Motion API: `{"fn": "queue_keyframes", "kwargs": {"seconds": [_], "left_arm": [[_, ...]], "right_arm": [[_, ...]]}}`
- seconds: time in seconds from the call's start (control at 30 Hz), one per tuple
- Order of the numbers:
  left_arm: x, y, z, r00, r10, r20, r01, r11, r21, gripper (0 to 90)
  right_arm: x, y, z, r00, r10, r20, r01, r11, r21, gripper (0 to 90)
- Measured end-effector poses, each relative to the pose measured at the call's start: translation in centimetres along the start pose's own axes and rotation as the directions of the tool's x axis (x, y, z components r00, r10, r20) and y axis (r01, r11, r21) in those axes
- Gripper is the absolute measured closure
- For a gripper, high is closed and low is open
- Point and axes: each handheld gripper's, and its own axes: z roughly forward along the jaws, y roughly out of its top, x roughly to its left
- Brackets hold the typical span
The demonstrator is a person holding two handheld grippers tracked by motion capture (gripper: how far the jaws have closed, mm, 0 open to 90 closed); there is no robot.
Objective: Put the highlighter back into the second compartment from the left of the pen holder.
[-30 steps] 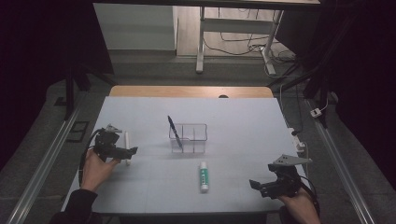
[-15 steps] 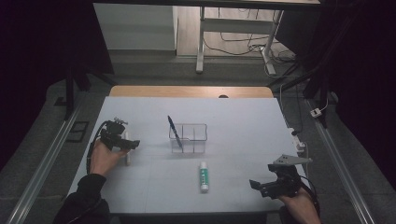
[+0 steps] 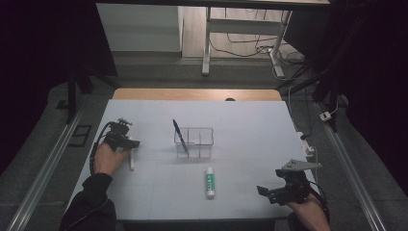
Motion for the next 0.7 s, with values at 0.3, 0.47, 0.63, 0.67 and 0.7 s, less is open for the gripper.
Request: {"fn": "queue_keyframes", "kwargs": {"seconds": [0.3, 0.47, 0.63, 0.67, 0.7], "left_arm": [[-0.26, 0.44, 0.15, 0.9999, -0.012, 0.002, 0.012, 0.9995, 0.028, 59.1], [-0.42, 0.66, 0.17, 0.9999, -0.012, 0.011, 0.012, 0.9992, 0.037, 69.6], [-0.49, 0.77, 0.19, 0.9998, -0.01, 0.016, 0.01, 0.9992, 0.038, 76.5], [-0.52, 0.77, 0.2, 0.9998, -0.013, 0.016, 0.012, 0.9993, 0.036, 77.0], [-0.49, 0.77, 0.18, 0.9998, -0.012, 0.016, 0.012, 0.9992, 0.038, 77.2]], "right_arm": [[0.01, 0.0, 0.02, 1.0, 0.001, -0.004, -0.001, 1.0, 0.0, 0.0], [0.0, -0.01, 0.02, 1.0, 0.0, -0.004, 0.0, 1.0, 0.0, 0.0], [0.03, 0.0, 0.01, 1.0, -0.001, -0.004, 0.001, 1.0, 0.001, 0.0], [0.03, 0.0, 0.02, 1.0, -0.001, -0.004, 0.001, 1.0, 0.001, 0.0], [0.03, 0.0, 0.0, 1.0, -0.001, -0.002, 0.001, 1.0, 0.002, 0.0]]}}
